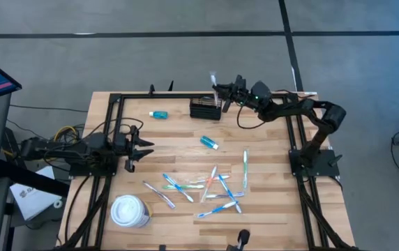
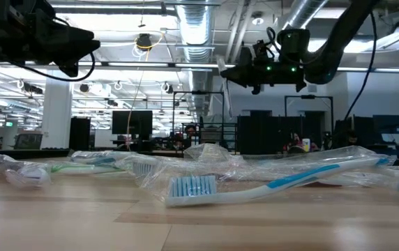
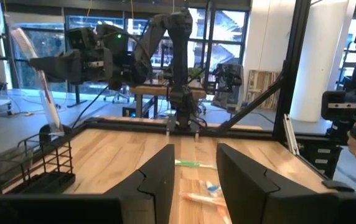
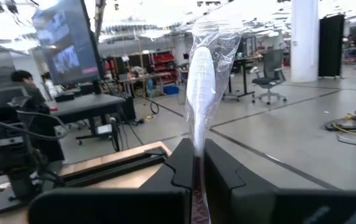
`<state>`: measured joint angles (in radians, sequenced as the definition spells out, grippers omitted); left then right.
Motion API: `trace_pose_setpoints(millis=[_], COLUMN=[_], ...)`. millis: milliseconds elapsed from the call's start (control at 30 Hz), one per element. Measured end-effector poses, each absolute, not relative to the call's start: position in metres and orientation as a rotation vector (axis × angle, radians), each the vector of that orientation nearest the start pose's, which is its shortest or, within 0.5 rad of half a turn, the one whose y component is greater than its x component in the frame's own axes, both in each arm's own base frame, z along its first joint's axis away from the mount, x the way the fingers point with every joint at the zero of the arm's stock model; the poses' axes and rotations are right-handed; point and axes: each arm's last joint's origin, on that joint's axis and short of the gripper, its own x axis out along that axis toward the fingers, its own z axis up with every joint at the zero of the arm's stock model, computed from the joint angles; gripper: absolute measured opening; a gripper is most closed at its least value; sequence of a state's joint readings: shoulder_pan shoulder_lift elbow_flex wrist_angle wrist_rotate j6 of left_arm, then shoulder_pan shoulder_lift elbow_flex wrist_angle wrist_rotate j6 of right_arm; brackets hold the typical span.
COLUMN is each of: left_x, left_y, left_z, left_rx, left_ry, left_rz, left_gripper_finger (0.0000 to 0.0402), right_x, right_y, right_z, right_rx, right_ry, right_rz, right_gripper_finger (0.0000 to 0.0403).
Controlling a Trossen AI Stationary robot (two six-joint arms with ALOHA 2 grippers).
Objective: Pick & Place toothbrushing station
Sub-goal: Put the purple toothbrush into the mesh organizer
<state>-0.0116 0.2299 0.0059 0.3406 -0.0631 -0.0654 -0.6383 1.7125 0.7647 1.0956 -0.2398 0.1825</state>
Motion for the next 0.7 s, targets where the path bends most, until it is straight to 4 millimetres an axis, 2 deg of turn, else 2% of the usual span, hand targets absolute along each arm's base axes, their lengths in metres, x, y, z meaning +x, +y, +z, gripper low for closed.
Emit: trace_pose_setpoints(millis=[267, 367, 700], left_x=[0.114, 0.114, 0.115], left_y=[0.000, 0.000, 0.000], left_z=[0.177, 0.177, 0.176], left_rx=[-0.069, -0.069, -0.090], left_ry=[-0.095, -0.091, -0.083], left_rz=[0.048, 0.049, 0.047], left_gripper_finger=[0.0113, 0.0113, 0.0113], right_x=[0.286, 0.286, 0.281], right_y=[-0.207, -0.210, -0.216], right_z=[0.192, 0.184, 0.183], right_rx=[0.142, 0.159, 0.152], right_ry=[-0.257, -0.239, -0.222], right_rz=[-0.337, -0.327, -0.305], right_gripper_finger=[0.0007, 0.0007, 0.0007])
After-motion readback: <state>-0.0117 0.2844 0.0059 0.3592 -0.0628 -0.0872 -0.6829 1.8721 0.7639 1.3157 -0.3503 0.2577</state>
